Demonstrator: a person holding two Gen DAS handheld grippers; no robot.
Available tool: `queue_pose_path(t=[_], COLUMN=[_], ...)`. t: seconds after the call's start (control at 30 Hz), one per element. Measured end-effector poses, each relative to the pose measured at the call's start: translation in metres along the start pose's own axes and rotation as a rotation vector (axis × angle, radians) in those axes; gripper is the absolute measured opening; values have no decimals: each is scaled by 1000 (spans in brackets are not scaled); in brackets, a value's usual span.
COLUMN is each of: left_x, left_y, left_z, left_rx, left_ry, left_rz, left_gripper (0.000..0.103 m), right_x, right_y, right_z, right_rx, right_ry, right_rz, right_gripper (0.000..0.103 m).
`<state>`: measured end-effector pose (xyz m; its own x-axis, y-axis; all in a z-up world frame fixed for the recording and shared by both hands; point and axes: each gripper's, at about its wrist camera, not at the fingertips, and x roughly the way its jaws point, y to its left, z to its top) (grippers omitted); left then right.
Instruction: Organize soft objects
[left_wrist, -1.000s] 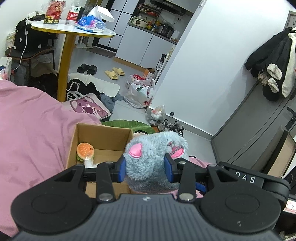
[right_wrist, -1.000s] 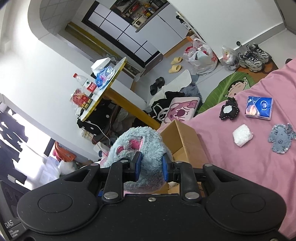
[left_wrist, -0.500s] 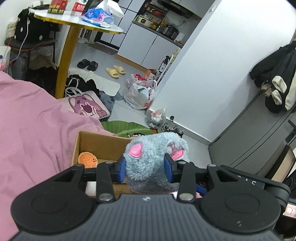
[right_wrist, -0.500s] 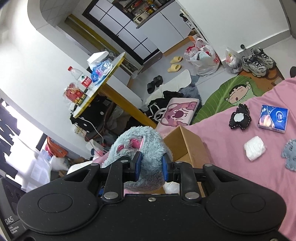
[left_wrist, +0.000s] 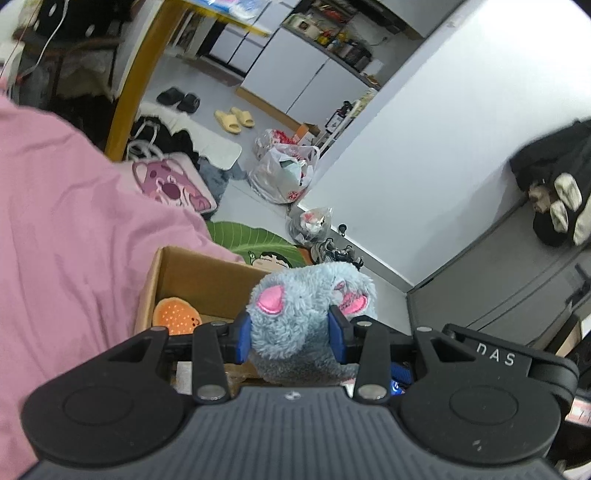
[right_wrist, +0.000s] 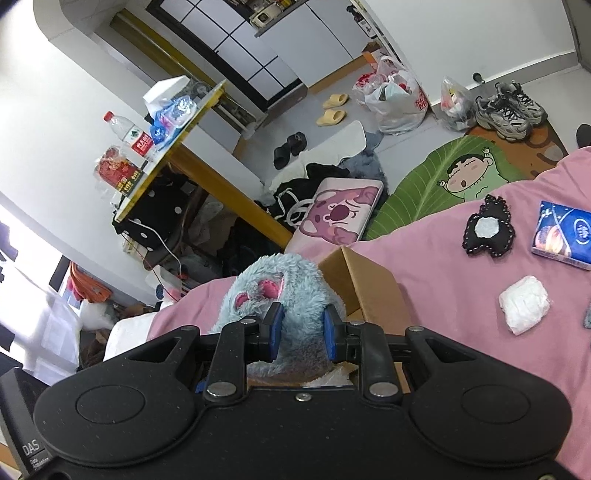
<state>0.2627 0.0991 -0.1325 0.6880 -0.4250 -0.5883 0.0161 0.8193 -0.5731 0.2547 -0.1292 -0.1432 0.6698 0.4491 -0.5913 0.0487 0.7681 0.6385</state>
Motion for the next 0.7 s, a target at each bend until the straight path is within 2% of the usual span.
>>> queue_pose_path(t=[0.13, 0.2, 0.3, 0.43, 0.57, 0.7], left_x=[10, 14, 23, 31, 31, 27], left_y=[11, 16, 24, 33, 28, 22], left_z=[0, 1, 2, 3, 2, 2], left_rx=[-18, -40, -63, -109, -91, -53], left_ry=[7, 14, 38, 74, 74, 62], left_rz=[22, 29, 35, 35, 49, 70], left_gripper=[40, 40, 41, 42, 45, 67], right_x=[15, 20, 22, 19, 7, -9], right_y=[3, 2, 3, 2, 1, -3], right_z=[0, 0, -1, -1, 1, 1], right_rx=[8, 21, 16, 11, -1, 4], right_ry=[22, 30, 25, 22, 6, -10], right_rz=[-17, -18, -34, -25, -24, -7], right_gripper=[27, 34, 37, 38, 43, 45])
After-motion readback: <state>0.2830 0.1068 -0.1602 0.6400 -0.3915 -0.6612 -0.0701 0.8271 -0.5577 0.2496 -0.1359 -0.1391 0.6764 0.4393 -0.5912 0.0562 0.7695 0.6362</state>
